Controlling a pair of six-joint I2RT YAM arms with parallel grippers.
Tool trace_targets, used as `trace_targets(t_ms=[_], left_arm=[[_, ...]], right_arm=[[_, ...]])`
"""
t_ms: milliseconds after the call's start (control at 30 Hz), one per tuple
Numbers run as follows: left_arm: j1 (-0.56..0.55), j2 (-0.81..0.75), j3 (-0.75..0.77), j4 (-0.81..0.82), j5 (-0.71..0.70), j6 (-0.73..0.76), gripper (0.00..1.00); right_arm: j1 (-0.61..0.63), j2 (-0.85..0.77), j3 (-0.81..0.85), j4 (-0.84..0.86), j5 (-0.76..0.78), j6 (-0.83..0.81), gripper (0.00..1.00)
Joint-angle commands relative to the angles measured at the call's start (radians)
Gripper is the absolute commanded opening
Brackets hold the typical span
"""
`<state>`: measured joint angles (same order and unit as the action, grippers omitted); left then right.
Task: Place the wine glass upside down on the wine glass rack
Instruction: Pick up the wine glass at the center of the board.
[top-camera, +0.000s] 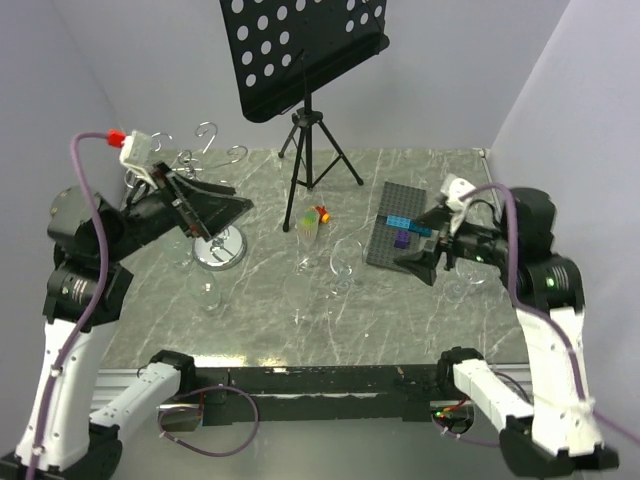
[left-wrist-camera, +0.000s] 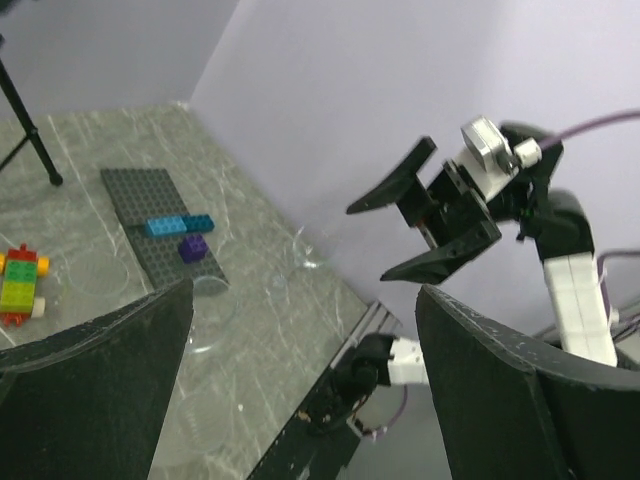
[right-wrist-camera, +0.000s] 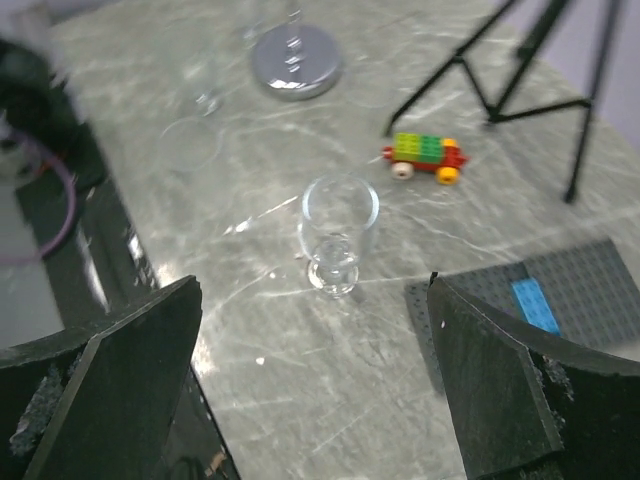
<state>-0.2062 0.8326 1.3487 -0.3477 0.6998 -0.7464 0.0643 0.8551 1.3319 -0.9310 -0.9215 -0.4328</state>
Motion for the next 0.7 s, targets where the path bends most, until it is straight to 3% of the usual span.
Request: trace_targets(t_ms=[0, 100, 233, 400, 667], left_arm=[[-0.136, 0.057, 0.095, -0.186, -0.133, 0.129, 0.97], [-0.225, 0.095, 0.125, -0.269, -0.221, 0.183, 0.97], [-0.245, 0.076, 0.089, -0.277, -0.243, 0.197, 0.97], [-0.245, 0.022, 0.018, -0.27, -0.281, 0.197, 0.97], [-0.245, -0.098, -0.077, -0.218, -0.329, 0.174, 0.96]], right_arm=[[0.136, 0.116, 0.058, -0.132, 0.004, -0.251, 1.0], [0.227, 0.171, 0.038, -0.187, -0.004, -0.478, 1.0], [0.311, 0.252, 0.023, -0.255, -0.008, -0.74, 1.0], [0.448, 0.418, 0.079, -0.255, 0.148, -0.794, 0.99], [0.477, 0.57, 0.168, -0.218, 0.213, -0.73, 0.86]])
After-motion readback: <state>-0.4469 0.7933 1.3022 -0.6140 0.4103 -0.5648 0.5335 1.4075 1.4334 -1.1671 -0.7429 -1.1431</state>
